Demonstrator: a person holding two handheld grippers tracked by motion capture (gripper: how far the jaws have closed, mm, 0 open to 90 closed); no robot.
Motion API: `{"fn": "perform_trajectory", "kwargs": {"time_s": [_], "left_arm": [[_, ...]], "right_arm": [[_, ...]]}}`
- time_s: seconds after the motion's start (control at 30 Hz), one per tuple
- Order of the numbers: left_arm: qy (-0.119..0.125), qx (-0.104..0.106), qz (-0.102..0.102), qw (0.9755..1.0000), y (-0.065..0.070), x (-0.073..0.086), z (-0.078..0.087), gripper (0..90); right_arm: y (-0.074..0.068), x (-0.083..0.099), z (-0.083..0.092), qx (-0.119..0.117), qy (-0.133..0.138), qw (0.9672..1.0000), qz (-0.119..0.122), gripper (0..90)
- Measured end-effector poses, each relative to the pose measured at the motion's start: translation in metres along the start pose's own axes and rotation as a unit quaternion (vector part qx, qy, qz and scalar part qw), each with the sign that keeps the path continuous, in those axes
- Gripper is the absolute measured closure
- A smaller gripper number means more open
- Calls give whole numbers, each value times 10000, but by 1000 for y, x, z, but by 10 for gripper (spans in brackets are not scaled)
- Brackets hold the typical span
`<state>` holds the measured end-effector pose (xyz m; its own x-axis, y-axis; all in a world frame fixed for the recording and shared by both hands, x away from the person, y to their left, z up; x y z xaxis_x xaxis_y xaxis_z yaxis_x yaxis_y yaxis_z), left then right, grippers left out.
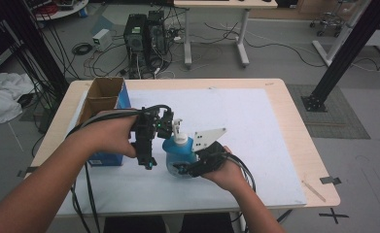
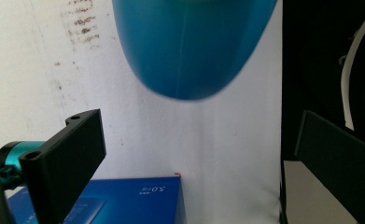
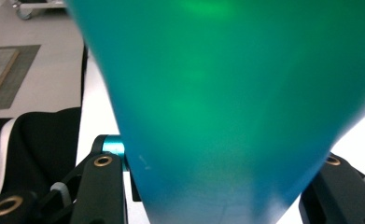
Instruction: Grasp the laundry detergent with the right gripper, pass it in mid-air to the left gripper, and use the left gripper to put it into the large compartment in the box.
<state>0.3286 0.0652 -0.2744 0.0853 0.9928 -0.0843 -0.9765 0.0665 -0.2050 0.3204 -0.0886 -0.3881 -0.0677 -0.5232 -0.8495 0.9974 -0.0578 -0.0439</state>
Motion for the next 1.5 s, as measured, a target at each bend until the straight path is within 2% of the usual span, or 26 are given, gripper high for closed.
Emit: {"fn": "perform_trajectory", "kwargs": {"time_s": [0.13, 0.4, 0.57, 0.93, 1.03, 1.23, 1.3, 1.33, 1.5], "left_arm": [[15, 22, -46, 10000, 2, -4, -2, 17], [-15, 26, -116, 9999, 5, -11, -5, 17], [-23, 12, -84, 10000, 8, -12, -8, 17], [-84, 16, -101, 9999, 10, -15, -13, 18], [-134, 85, -86, 9998, 10, -16, -14, 54], [-128, 26, -97, 9999, 10, -17, -13, 73], [-127, 8, -110, 9999, 9, -17, -13, 104], [-128, 0, -115, 9999, 9, -17, -13, 104], [-189, -19, -144, 9997, 10, -17, -14, 130]], "right_arm": [[0, -2, -10, -156, -10, 9999, 0, 462], [-3, -9, -26, -297, 23, 9995, 85, 462], [-5, -14, -32, -348, 13, 9993, 97, 462], [-6, -17, -35, -359, -55, 9992, 151, 463], [-6, -17, -34, -371, -30, 9992, 119, 463], [-6, -18, -34, -365, -23, 9993, 117, 463], [-6, -18, -34, -362, -32, 9993, 124, 463], [-5, -18, -34, -330, -57, 9993, 191, 463], [-6, -18, -35, -370, -16, 9992, 116, 463]]}}
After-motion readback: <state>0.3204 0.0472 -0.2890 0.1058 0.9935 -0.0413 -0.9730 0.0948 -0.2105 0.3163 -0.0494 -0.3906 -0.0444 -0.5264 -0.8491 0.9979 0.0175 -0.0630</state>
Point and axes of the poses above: each handheld gripper's, and its own axes: z roughly backward along the jaws, x roughly out of its underside, y roughly to its right, the point moved 2 cm from there along -z, roughly forward along the jaws, and after that the axes turned 8 degrees about -x, right-handed, at the moved point
